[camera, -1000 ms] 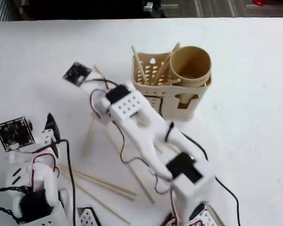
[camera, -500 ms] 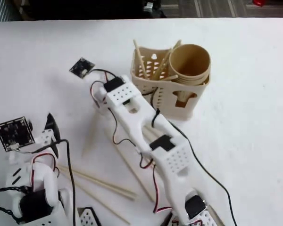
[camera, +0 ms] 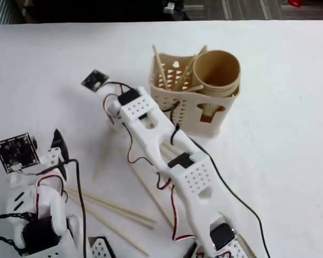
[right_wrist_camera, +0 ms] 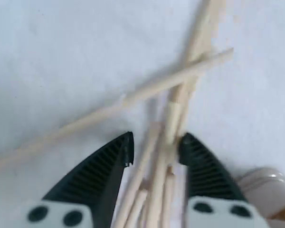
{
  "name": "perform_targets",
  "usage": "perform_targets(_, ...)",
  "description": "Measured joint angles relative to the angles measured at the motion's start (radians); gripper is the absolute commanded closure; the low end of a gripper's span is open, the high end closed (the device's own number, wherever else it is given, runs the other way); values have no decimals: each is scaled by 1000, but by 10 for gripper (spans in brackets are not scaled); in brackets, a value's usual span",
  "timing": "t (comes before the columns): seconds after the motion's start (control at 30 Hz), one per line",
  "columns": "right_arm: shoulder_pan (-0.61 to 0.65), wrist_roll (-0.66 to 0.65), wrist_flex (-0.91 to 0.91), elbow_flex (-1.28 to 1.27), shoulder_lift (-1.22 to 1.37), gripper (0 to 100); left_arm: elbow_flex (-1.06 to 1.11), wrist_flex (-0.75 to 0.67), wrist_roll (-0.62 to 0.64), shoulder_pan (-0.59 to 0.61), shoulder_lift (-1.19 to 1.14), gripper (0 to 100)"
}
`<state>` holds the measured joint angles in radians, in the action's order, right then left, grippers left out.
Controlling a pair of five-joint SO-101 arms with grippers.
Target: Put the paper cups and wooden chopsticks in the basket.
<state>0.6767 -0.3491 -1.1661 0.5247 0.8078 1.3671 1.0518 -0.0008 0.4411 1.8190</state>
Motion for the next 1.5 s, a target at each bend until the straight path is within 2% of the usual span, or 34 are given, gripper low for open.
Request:
perform_targets(0.23,12,-2,-94,-6,-21,981,0,0,0,0,0,805)
perform_targets(0.53,40,-3,-330,-12,-195,981,18,-3,0,0,0,805)
perform_targets(0.9,41,-3,-448,-12,-405,981,18,-3,0,0,2,805)
perform_targets(1.37,40,-3,-459,-12,-801,981,18,-3,0,0,2,805)
perform_targets(1.5,40,51,-410,-12,-898,981,18,-3,0,0,2,805)
